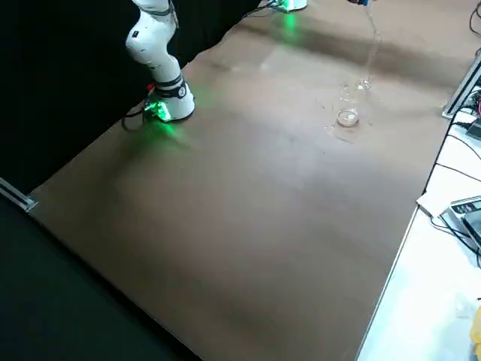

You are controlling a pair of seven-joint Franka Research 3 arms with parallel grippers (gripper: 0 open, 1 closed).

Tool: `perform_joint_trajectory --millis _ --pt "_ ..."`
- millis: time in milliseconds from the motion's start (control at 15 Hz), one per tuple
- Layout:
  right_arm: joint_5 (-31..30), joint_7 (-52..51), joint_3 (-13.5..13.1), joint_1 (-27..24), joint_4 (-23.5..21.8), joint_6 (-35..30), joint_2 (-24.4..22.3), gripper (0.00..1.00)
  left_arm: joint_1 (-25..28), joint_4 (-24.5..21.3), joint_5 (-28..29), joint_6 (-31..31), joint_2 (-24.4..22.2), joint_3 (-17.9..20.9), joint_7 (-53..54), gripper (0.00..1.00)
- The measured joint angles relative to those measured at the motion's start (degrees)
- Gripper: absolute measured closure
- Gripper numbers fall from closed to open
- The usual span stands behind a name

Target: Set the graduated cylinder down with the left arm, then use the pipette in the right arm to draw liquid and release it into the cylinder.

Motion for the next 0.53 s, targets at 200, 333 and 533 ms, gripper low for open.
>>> perform_joint_trajectory --millis 200,333,533 --pt "0.38 0.87 0.01 0.63 0.49 0.9 0.0 0.77 -0.01 0.0 0.0 0.0 0.0 -0.02 0.0 0.0" --pt "0.4 1.59 0.01 1.69 0.55 2.47 0.0 0.77 -0.01 0.0 0.0 0.0 0.0 -0.03 0.0 0.0" --pt "0.39 2.95 0.02 3.99 0.55 6.0 0.01 0.77 0.0 0.01 0.0 0.0 0.0 -0.03 0.0 0.0"
